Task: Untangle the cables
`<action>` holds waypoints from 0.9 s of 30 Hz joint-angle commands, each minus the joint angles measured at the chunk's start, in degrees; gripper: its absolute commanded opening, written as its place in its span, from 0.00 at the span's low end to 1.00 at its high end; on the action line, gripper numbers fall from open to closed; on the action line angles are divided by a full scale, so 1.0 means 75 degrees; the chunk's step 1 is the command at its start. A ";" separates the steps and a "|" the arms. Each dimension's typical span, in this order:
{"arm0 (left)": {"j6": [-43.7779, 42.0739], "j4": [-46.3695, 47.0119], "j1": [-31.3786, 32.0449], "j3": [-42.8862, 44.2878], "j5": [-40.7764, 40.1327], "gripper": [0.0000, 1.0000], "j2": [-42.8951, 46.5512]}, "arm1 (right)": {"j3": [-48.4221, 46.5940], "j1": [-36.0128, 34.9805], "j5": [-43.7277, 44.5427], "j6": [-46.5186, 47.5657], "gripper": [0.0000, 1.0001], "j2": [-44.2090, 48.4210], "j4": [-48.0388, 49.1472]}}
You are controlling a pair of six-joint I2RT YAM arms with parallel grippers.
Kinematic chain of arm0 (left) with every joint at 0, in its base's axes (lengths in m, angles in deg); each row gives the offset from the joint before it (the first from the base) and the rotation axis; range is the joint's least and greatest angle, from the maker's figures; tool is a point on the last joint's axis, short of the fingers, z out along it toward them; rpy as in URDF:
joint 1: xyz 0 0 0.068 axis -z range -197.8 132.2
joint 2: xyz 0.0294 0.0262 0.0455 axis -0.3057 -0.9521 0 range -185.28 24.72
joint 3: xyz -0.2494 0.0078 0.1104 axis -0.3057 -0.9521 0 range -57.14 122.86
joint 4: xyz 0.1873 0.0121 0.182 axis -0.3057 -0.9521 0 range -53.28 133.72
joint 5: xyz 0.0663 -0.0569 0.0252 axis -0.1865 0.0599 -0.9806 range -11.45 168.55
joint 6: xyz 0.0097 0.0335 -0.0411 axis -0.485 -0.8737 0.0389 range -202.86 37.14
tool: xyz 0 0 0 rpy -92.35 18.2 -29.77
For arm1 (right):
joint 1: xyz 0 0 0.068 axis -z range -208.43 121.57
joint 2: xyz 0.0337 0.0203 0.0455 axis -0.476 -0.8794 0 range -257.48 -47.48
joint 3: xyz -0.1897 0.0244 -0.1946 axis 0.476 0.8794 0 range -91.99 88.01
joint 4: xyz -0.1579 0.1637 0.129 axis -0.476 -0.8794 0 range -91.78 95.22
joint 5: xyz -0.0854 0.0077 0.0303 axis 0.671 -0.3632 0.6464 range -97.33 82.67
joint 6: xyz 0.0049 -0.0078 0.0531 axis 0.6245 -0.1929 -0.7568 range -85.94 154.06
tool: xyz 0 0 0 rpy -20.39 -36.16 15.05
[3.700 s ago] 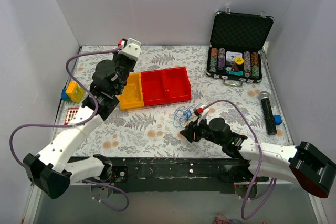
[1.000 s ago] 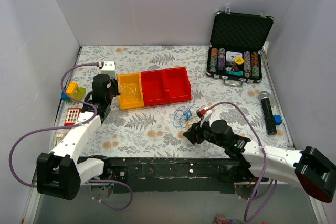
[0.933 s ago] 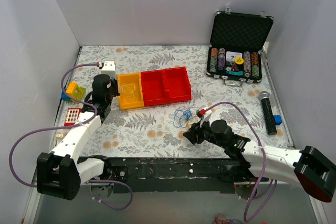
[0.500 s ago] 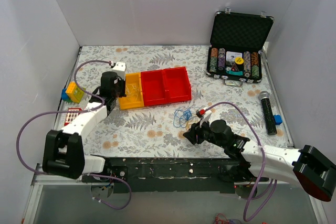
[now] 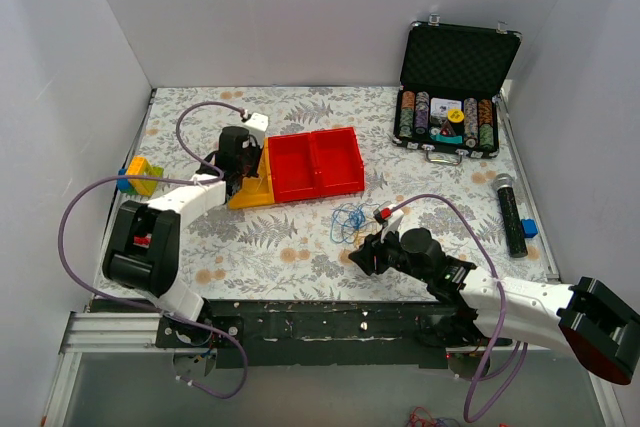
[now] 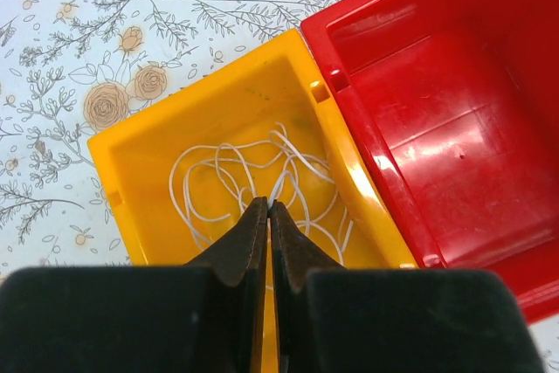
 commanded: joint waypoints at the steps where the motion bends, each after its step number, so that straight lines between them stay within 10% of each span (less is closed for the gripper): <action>1: -0.0356 0.0328 0.0046 0.0313 -0.0427 0.01 -0.0339 | 0.0056 0.0007 0.0123 -0.0107 0.51 0.0074 0.0219; 9: -0.0567 0.0341 0.0046 -0.0015 -0.0534 0.21 -0.0223 | -0.0049 -0.0005 0.0182 -0.0072 0.51 0.0063 0.0148; 19: -0.0193 -0.1826 0.0058 0.0922 0.0215 0.73 0.1041 | -0.0190 -0.0005 0.0147 0.0022 0.51 0.0168 -0.0004; 27: 0.0369 -0.2776 0.0058 0.1356 0.0835 0.78 0.2003 | -0.0144 -0.0005 0.0159 0.0022 0.51 0.0484 -0.0144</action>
